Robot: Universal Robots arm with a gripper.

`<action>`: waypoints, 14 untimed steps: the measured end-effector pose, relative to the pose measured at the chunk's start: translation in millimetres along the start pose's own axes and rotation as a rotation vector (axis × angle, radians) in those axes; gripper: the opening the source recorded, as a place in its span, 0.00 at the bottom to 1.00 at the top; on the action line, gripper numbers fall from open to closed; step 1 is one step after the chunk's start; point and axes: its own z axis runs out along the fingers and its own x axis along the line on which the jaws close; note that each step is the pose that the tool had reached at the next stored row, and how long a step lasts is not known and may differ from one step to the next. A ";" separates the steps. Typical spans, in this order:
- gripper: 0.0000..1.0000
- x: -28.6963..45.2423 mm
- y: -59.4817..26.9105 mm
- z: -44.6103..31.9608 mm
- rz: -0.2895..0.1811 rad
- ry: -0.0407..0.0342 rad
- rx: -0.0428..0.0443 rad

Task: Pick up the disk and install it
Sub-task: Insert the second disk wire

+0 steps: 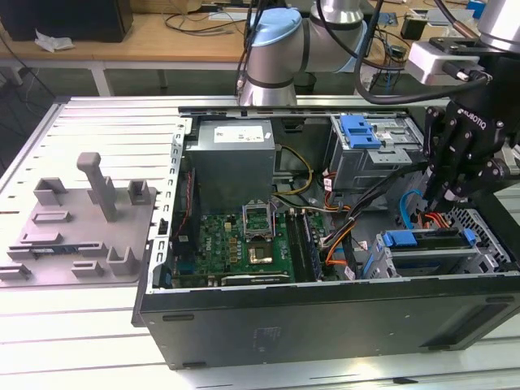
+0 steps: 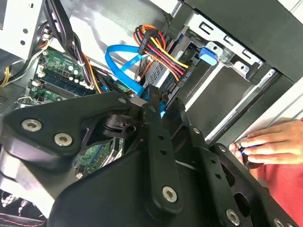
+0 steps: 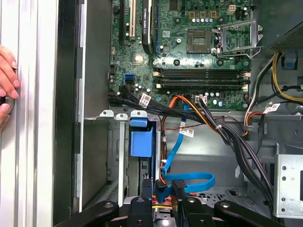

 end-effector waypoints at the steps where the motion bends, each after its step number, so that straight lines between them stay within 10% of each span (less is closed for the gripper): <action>1: 0.31 0.0 0.0 0.2 0.002 -0.0009 -0.0002; 4: 0.16 0.3 0.0 0.7 0.012 -0.0033 -0.0013; 14: 0.16 11.7 -1.1 2.1 0.021 -0.0176 -0.0022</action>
